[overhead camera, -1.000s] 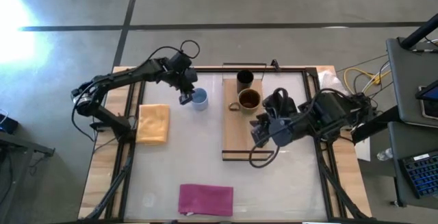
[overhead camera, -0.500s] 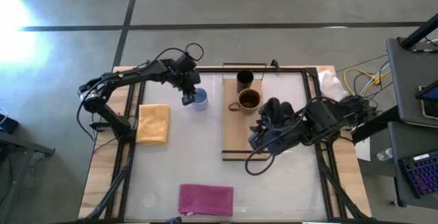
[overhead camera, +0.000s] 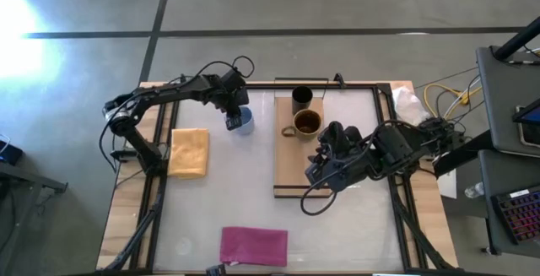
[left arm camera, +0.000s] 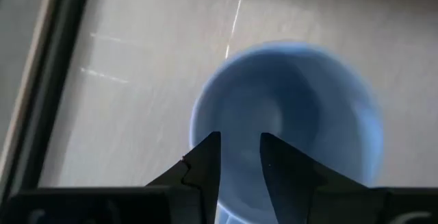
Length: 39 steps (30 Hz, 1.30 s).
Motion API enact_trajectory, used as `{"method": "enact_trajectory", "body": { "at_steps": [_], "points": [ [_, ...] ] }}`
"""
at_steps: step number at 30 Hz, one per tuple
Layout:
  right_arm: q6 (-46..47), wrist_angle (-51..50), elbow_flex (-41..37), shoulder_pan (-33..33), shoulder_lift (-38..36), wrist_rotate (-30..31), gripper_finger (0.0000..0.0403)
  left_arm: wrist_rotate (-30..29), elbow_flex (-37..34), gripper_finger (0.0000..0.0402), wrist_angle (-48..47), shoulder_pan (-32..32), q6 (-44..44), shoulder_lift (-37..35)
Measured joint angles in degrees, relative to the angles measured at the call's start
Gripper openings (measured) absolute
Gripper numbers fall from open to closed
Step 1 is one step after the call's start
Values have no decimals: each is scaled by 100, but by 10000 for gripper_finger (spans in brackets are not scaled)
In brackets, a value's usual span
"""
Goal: Stack small to large cups/mugs on shelf
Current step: Put the blue mug on the shelf
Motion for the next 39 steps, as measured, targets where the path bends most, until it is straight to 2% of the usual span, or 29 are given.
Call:
{"method": "enact_trajectory", "body": {
  "at_steps": [12,16,23,27,39],
  "points": [
    [-146,0,0,-15,-68,33,148,-10,5,89,225,-1,-121,-614],
    [-151,0,0,-15,-98,131,148,-26,-3,89,570,46,-134,-520],
    [-76,0,0,-15,-111,135,148,6,-15,89,387,47,-139,-160],
    [-47,0,0,-15,-114,134,148,-262,-16,89,417,50,-101,-58],
    [-53,0,0,-15,-114,136,148,-292,-10,89,396,45,-2,-167]
  ]
}}
